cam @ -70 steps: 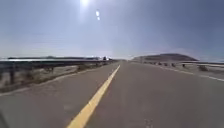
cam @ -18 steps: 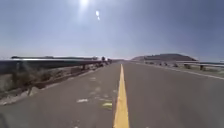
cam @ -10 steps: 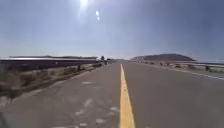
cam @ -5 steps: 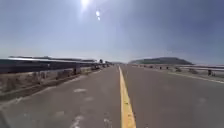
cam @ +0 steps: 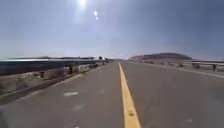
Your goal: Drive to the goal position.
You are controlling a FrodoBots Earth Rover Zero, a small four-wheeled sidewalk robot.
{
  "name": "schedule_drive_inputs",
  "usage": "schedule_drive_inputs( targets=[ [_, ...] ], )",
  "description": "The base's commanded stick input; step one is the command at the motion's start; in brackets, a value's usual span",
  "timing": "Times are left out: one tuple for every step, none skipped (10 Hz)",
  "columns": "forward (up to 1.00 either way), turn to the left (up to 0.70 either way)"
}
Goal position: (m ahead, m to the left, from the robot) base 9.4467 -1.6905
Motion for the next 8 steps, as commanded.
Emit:
schedule_drive_inputs(
  targets=[
    [0.85, 0.0],
    [0.85, 0.0],
    [0.85, 0.0],
    [0.85, 0.0],
    [0.85, 0.0],
    [0.85, 0.0],
    [0.85, 0.0],
    [0.85, 0.0]
  ],
)
